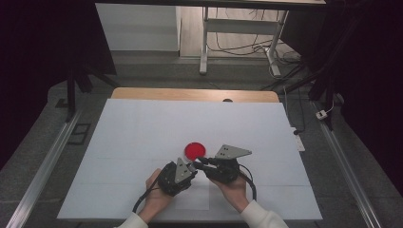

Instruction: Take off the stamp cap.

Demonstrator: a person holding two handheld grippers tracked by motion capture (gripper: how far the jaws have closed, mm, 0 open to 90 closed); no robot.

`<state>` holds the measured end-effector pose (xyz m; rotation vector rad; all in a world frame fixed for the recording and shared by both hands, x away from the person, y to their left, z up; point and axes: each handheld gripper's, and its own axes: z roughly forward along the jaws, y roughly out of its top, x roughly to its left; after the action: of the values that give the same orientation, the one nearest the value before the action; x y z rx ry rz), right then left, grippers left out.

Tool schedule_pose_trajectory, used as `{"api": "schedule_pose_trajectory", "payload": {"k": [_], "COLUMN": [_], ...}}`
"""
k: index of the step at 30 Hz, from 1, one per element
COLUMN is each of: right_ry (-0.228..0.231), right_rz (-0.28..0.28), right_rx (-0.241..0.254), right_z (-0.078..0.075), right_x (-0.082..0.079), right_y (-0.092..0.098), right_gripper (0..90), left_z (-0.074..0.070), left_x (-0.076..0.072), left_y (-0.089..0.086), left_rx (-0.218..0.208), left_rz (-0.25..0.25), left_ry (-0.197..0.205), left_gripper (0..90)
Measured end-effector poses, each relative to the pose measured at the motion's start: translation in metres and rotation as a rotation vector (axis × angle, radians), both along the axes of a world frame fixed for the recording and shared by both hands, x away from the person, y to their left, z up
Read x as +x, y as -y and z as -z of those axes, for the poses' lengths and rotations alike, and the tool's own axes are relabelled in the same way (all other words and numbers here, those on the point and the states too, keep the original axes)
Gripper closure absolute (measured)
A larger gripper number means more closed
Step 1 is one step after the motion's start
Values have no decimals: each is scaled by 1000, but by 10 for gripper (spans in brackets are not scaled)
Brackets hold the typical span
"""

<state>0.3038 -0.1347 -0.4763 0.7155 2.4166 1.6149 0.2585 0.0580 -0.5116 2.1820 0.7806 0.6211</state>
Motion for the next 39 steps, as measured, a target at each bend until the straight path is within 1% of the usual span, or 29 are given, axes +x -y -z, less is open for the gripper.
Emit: {"api": "schedule_pose_trajectory", "payload": {"k": [2, 11, 13, 16, 19, 22, 24, 25, 28, 29, 30, 31, 32, 33, 34, 36, 38, 39], "right_ry": [-3, -13, -19, -30, -32, -38, -43, -43, -39, -39, -28, -5, -5, 13, 12, 16, 15, 14], "right_rz": [-2, -2, -2, 1, 2, 2, 0, 0, -6, -8, 3, 26, 26, 37, 48, 59, 58, 57], "right_rx": [-3, -1, 1, 11, 15, 15, 10, 10, -5, -7, 10, 12, 12, 19, 38, 49, 48, 46], "right_z": [0, 1, 2, 2, 1, 1, 0, 0, -1, -1, -2, -5, -5, -9, -14, -17, -16, -15], "right_x": [0, 0, 1, 2, 2, 2, 2, 2, 1, 2, 1, 1, 1, 2, 4, 5, 5, 5], "right_y": [0, 0, 0, 1, 1, 1, 2, 2, 1, 1, 2, 4, 4, 8, 14, 19, 22, 22], "right_gripper": [752, 752, 753, 754, 754, 756, 757, 757, 758, 759, 761, 761, 761, 761, 760, 761, 761, 760], "left_z": [0, -1, -1, -1, -1, -1, -1, -1, -1, -1, 1, 4, 7, 7, 6, 3, 3, 3], "left_x": [0, 0, 1, 2, 2, 2, 2, 2, -1, -2, -2, -2, 0, 2, 3, 3, 3, 4], "left_y": [1, 1, 0, -1, -1, -2, -1, 0, 3, 4, 5, 6, 4, 0, -1, -2, -3, -4], "left_rx": [29, 47, 25, -1, -10, -35, -38, -27, 62, 71, 122, 159, 141, 55, 30, 7, 3, -2], "left_rz": [0, -2, -4, -4, -3, 0, 2, 3, 2, 6, 3, 9, 7, 6, 7, 4, 1, 0], "left_ry": [13, 12, -10, -32, -36, -56, -57, -49, 13, 16, 22, 25, -2, -46, -56, -46, -45, -50], "left_gripper": [651, 650, 650, 649, 649, 649, 650, 650, 652, 652, 653, 653, 653, 653, 653, 653, 653, 653]}}
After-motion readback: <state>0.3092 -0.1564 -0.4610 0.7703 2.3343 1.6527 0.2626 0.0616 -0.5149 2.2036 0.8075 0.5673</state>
